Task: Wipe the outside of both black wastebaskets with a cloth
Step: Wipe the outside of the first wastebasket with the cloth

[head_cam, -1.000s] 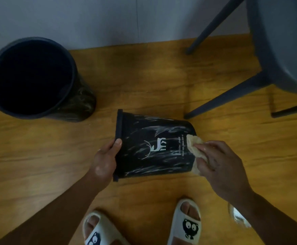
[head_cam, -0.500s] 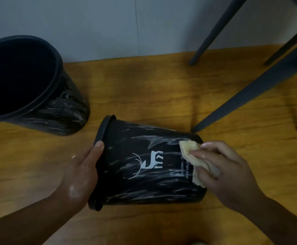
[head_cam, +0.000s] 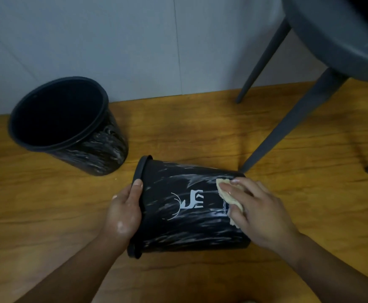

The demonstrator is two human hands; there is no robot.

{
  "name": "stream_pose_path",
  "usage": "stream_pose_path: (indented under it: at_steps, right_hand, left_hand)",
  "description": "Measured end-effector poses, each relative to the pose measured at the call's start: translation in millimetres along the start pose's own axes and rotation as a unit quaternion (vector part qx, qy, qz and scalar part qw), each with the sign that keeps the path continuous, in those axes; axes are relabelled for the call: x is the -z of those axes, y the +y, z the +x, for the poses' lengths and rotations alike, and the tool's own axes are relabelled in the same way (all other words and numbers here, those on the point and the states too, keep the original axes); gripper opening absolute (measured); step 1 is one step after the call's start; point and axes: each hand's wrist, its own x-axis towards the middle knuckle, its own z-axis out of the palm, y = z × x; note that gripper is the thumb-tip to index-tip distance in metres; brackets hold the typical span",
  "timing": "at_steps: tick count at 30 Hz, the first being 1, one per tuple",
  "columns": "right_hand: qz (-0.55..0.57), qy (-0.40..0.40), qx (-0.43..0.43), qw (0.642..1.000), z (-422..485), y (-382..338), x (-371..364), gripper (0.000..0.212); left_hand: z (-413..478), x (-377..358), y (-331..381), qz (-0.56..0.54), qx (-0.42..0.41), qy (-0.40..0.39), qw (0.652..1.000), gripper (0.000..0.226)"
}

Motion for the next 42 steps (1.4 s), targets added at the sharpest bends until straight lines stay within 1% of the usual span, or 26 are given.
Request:
stream_pose_path:
  at_steps: [3, 5, 7, 10, 12, 13, 15, 16, 18, 21, 23, 26, 28, 31, 32, 33, 36, 37, 39, 42]
  right_hand:
    - [0.035, -0.023, -0.005, 0.999, -9.1, -3.5, 5.5, 0.048]
    - [0.076, -0.018, -0.028, 0.997, -15.5, 1.4, 14.3, 0.047]
    - [0.112, -0.002, -0.064, 0.992, -22.2, 10.4, 25.0, 0.049]
    - [0.102, 0.037, -0.101, 0.989, -25.7, 20.1, 34.7, 0.053]
    - [0.092, 0.023, -0.107, 0.99, -25.9, 18.6, 31.3, 0.053]
    - [0.084, 0.004, -0.11, 0.99, -26.4, 14.5, 27.3, 0.054]
    - [0.05, -0.022, -0.106, 0.993, -28.3, 6.3, 17.4, 0.056]
    - [0.036, -0.019, -0.102, 0.994, -28.8, 3.8, 13.0, 0.058]
    - [0.035, -0.01, -0.108, 0.993, -28.3, 2.2, 8.2, 0.057]
    - [0.048, -0.016, -0.103, 0.993, -26.7, 8.1, 6.8, 0.05]
    - [0.056, -0.022, -0.098, 0.993, -23.7, 13.1, 5.9, 0.045]
    - [0.069, 0.01, -0.13, 0.989, -18.9, 7.2, 1.3, 0.044]
    - [0.052, 0.041, -0.104, 0.992, -26.8, -7.4, -3.6, 0.046]
    - [0.031, 0.024, -0.034, 0.999, -45.5, -15.6, -5.7, 0.044]
    - [0.033, 0.022, -0.025, 0.999, -46.1, -10.0, -4.3, 0.044]
    - [0.043, 0.026, -0.036, 0.998, -43.7, -1.7, -3.3, 0.044]
    - [0.053, 0.056, -0.117, 0.99, -28.7, 16.0, -0.9, 0.047]
    - [0.045, 0.056, -0.12, 0.99, -27.9, 13.2, -2.3, 0.049]
    - [0.03, 0.036, -0.081, 0.996, -32.5, -7.3, -2.4, 0.049]
    - [0.011, -0.014, 0.009, 1.0, -43.6, -31.4, -0.8, 0.045]
  left_hand:
    - [-11.7, 4.7, -10.2, 0.038, -0.019, 0.011, 0.999, 0.034]
    - [-20.3, 5.7, -16.7, 0.047, -0.02, 0.014, 0.999, 0.033]
    - [-29.7, 5.4, -19.8, 0.033, -0.013, 0.028, 0.999, 0.033]
    - [-38.8, 5.7, -28.7, 0.018, 0.007, 0.03, 0.999, 0.036]
    - [-40.8, 7.9, -34.6, 0.001, 0.019, 0.025, 1.0, 0.034]
    - [-41.1, 7.7, -34.9, -0.003, 0.021, 0.024, 0.999, 0.037]
    - [-40.7, 6.5, -34.6, -0.017, 0.025, 0.034, 0.999, 0.053]
    - [-40.7, 5.4, -32.3, -0.025, 0.031, 0.038, 0.999, 0.052]
    - [-40.1, 2.5, -31.1, -0.014, 0.023, 0.038, 0.999, 0.037]
    - [-44.1, -1.3, -28.2, 0.048, -0.022, 0.053, 0.997, 0.044]
    - [-43.0, -2.3, -30.2, 0.074, -0.041, 0.074, 0.994, 0.04]
    - [-39.7, -4.0, -30.8, 0.083, -0.054, 0.095, 0.991, 0.035]
    - [-37.1, -4.6, -32.0, 0.085, -0.054, 0.1, 0.99, 0.033]
    - [-37.7, -5.0, -34.4, 0.093, -0.055, 0.103, 0.989, 0.031]
    - [-39.7, -5.2, -33.7, 0.097, -0.055, 0.103, 0.988, 0.03]
    - [-41.6, -5.5, -34.0, 0.103, -0.055, 0.104, 0.988, 0.029]
    - [-46.8, -6.2, -34.6, 0.112, -0.052, 0.106, 0.987, 0.029]
    - [-47.5, -6.6, -34.5, 0.11, -0.049, 0.106, 0.987, 0.028]
    - [-47.7, -6.9, -34.6, 0.114, -0.045, 0.112, 0.986, 0.028]
    - [-47.2, -6.4, -37.7, 0.121, -0.043, 0.117, 0.985, 0.027]
